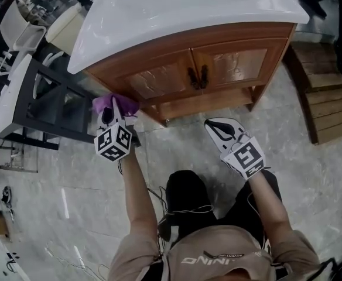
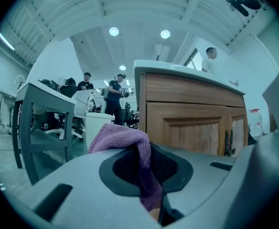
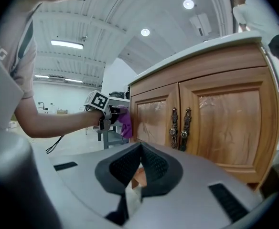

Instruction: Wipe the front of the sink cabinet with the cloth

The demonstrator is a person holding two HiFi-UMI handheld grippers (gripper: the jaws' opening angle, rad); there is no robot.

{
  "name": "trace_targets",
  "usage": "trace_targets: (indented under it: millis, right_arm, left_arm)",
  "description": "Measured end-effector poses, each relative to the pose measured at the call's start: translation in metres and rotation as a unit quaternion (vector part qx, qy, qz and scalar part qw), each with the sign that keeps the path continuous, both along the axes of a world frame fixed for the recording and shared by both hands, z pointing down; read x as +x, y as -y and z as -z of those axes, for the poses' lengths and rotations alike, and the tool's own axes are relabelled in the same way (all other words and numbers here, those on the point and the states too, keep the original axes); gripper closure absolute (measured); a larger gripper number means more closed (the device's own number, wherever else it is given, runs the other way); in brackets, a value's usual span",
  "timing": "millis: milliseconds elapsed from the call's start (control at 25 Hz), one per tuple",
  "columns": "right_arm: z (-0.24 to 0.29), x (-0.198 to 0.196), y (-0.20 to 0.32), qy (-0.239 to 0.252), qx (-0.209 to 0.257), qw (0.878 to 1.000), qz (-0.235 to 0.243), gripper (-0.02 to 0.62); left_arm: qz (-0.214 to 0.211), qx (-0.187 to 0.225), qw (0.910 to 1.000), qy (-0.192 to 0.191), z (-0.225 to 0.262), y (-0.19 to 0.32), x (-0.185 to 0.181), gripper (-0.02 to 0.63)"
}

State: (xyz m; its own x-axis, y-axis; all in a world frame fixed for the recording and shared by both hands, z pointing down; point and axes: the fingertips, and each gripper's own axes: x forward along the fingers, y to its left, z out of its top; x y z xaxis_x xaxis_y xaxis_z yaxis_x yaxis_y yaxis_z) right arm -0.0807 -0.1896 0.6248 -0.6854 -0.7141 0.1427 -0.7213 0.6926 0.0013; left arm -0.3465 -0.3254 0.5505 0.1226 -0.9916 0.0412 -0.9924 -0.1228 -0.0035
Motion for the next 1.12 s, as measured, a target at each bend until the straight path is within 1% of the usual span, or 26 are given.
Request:
trace_targets:
  millis: [80,200,440,560,680,760,840,920,1000,1120]
  right_arm:
    - [-0.005,0.003,0.003,-0.006,-0.004,1.000,-0.003,0.584]
    - [-0.009,0.009,0.005,-0.010,-0.005,1.000,-0.010,0.584]
    - [-0.012,0.019,0.006,-0.010,-0.011,1.000,-0.023,0.584]
    - [-0.013,0.020,0.005,-0.007,-0.012,0.999,-0.029,0.584]
    - [-0.011,0.019,0.000,-0.007,-0.010,1.000,-0.026,0.584]
    - [-0.009,0.022,-0.001,-0.005,-0.007,1.000,-0.027,0.584]
    - [-0.009,0.029,-0.002,-0.004,-0.008,0.999,-0.035,0.584]
    - [-0.009,0.036,-0.004,-0.001,-0.009,0.999,-0.045,0.584]
    - [-0.009,0.041,-0.005,0.000,-0.008,0.999,-0.052,0.584]
    - [-0.012,0.049,-0.006,0.000,-0.007,0.998,-0.061,0.584]
  left_arm:
    - [0.005,-0.001,1.0000,-0.004,-0.005,0.008,-0.003,0.569]
    - [0.006,0.008,0.9999,-0.010,-0.006,0.018,0.001,0.569]
    - [0.036,0.032,0.9982,-0.035,-0.006,0.020,0.007,0.569]
    - [0.030,0.035,0.9979,-0.047,-0.011,0.021,0.022,0.569]
    - [0.033,0.040,0.9971,-0.056,-0.015,0.019,0.033,0.569]
    - [0.019,0.039,0.9975,-0.055,-0.015,0.020,0.047,0.569]
    - [-0.002,0.032,0.9984,-0.047,-0.016,0.023,0.070,0.569]
    - [-0.001,0.031,0.9982,-0.051,-0.016,0.025,0.085,0.569]
    - [0.002,0.035,0.9972,-0.067,-0.016,0.024,0.091,0.569]
    - [-0.016,0.033,0.9972,-0.065,-0.019,0.022,0.111,0.569]
